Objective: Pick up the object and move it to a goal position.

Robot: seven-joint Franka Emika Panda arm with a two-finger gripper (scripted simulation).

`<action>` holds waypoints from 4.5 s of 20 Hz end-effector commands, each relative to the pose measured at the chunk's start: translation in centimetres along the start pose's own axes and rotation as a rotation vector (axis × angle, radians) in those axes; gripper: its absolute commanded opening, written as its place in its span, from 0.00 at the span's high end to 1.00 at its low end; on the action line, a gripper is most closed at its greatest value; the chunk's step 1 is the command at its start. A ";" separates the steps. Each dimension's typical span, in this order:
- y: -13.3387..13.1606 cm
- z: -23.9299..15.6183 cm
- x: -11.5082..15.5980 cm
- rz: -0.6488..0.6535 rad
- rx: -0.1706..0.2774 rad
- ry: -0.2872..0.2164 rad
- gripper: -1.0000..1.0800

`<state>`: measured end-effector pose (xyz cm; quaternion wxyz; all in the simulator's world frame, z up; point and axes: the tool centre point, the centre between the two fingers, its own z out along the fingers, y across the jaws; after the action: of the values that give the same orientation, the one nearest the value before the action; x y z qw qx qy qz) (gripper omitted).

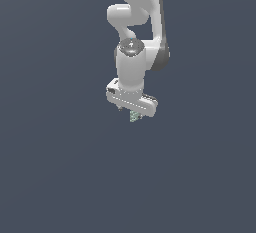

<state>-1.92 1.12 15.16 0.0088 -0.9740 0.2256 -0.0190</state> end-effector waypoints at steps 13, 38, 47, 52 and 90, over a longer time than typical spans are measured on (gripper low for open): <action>0.0 3.1 -4.3 0.359 -0.017 -0.018 0.04; 0.5 5.6 -7.4 0.609 -0.035 -0.024 0.04; 0.6 9.4 -7.6 0.613 -0.035 -0.024 0.04; 0.6 10.1 -7.6 0.613 -0.035 -0.024 0.04; 13.3 10.0 5.5 0.613 -0.035 -0.024 1.00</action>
<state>-2.74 -12.52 5.01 -0.0001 -0.8603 0.5098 -0.0002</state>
